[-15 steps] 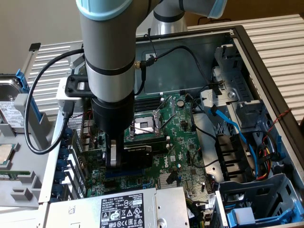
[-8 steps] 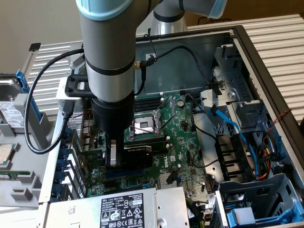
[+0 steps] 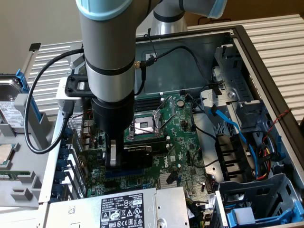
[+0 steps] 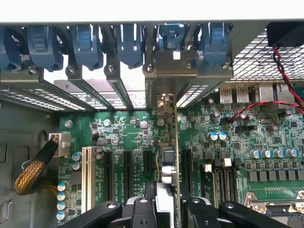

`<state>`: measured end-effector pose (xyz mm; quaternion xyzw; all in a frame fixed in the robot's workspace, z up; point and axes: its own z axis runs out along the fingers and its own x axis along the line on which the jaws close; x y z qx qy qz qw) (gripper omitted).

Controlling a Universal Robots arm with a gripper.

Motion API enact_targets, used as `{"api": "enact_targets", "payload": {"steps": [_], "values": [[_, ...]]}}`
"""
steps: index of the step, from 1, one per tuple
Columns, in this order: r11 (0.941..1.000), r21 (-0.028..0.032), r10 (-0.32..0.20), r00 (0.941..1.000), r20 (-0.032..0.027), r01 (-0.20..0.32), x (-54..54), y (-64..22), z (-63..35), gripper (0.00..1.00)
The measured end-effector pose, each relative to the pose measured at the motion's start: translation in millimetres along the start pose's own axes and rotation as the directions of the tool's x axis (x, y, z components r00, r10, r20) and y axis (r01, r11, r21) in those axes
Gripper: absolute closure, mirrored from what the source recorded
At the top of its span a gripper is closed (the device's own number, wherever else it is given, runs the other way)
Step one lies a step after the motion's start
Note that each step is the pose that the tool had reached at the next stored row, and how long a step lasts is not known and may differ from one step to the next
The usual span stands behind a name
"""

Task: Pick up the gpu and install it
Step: 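Insert the gpu into the slot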

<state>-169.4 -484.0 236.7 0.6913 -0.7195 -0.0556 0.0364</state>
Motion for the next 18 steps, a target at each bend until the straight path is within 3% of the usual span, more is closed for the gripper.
{"api": "enact_targets", "payload": {"steps": [18], "values": [[1.0000,0.0009,0.008,1.0000,0.0017,-0.008,1.0,0.0,-0.5,0.71]]}}
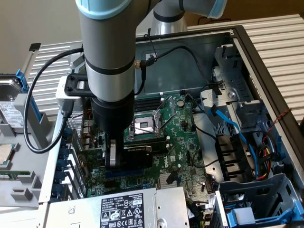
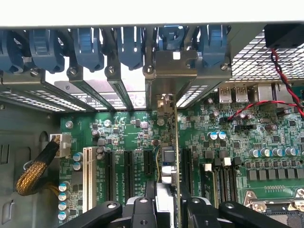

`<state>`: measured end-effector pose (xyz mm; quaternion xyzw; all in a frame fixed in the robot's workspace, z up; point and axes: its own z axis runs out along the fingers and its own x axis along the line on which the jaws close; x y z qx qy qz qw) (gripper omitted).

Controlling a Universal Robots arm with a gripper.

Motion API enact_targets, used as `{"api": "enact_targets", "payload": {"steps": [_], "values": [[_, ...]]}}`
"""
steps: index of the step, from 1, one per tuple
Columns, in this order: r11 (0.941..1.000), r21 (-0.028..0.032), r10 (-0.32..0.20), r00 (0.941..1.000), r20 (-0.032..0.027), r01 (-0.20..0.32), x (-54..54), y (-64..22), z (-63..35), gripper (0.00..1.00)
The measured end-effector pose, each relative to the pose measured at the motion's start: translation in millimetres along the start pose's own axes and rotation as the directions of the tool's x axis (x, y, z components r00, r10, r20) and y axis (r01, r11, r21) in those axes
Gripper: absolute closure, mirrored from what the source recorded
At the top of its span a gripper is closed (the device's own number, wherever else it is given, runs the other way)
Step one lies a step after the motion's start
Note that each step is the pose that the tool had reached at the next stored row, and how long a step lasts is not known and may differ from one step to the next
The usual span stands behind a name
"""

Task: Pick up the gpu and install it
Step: 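Insert the gpu into the slot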

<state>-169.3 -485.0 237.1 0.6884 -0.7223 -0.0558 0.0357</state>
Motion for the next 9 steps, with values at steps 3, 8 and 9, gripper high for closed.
{"api": "enact_targets", "payload": {"steps": [3,8,9], "values": [[1.0000,0.0012,0.000,1.0000,0.0000,0.000,0.0,0.1,0.6,0.71],[1.0000,0.0015,0.000,1.0000,0.0003,0.000,-0.1,0.5,0.8,0.71],[1.0000,0.0014,0.000,1.0000,0.0001,0.000,0.0,0.7,0.8,0.71]]}}
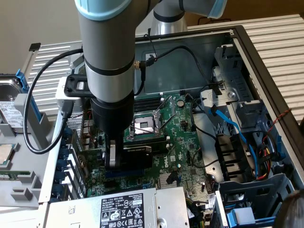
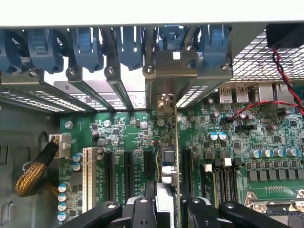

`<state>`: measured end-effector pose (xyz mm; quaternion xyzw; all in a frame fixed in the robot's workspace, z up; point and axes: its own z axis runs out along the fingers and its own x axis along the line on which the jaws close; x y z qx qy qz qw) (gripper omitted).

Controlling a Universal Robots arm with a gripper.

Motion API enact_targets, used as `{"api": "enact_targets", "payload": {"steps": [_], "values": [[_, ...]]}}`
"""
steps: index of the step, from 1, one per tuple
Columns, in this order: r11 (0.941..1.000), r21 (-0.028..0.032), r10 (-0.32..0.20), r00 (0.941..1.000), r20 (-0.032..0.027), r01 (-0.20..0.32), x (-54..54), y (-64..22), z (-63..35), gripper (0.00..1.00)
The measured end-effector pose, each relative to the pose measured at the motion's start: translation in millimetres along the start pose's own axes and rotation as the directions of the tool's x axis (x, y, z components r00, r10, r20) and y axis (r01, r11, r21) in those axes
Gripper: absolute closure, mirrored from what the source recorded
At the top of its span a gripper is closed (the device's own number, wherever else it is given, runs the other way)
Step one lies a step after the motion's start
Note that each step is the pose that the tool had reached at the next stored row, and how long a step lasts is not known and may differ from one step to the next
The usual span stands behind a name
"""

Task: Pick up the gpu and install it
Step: 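Insert the gpu into the slot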

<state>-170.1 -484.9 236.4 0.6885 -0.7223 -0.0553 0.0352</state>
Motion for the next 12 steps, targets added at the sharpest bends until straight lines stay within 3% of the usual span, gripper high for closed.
{"api": "enact_targets", "payload": {"steps": [5,12], "values": [[1.0000,0.0006,-0.001,1.0000,-0.0002,0.001,0.1,0.9,0.8,0.71],[1.0000,0.0063,-0.001,1.0000,0.0002,0.001,0.2,2.0,3.2,0.71]]}}
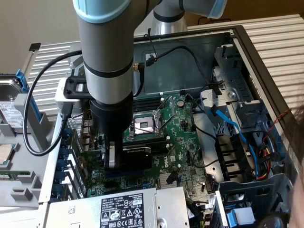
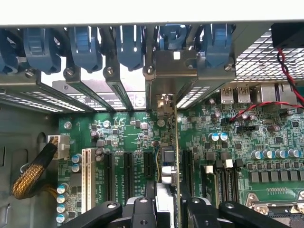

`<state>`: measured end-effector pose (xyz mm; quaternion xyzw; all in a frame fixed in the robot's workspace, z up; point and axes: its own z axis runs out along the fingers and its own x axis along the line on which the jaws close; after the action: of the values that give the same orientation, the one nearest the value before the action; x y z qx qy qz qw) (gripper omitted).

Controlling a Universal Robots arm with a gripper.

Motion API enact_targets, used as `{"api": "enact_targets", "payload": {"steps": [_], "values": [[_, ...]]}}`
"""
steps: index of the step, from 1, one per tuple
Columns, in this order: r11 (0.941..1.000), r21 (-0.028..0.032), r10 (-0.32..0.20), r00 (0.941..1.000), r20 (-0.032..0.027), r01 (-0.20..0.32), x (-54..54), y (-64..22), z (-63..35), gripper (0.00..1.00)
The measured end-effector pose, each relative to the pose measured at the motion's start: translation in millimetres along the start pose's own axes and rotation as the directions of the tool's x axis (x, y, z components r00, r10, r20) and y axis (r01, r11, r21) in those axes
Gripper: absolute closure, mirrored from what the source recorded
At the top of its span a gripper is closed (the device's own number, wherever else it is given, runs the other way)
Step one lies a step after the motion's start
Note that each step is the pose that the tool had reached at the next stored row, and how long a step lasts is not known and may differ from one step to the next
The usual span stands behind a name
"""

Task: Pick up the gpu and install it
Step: 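Insert the gpu into the slot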

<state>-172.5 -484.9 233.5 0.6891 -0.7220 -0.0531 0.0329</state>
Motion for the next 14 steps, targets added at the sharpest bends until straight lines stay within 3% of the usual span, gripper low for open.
{"api": "enact_targets", "payload": {"steps": [4,14], "values": [[1.0000,0.0043,0.000,1.0000,0.0002,0.000,0.1,1.6,1.8,0.71],[1.0000,0.0042,0.000,1.0000,0.0000,0.000,0.2,1.7,2.2,0.71]]}}
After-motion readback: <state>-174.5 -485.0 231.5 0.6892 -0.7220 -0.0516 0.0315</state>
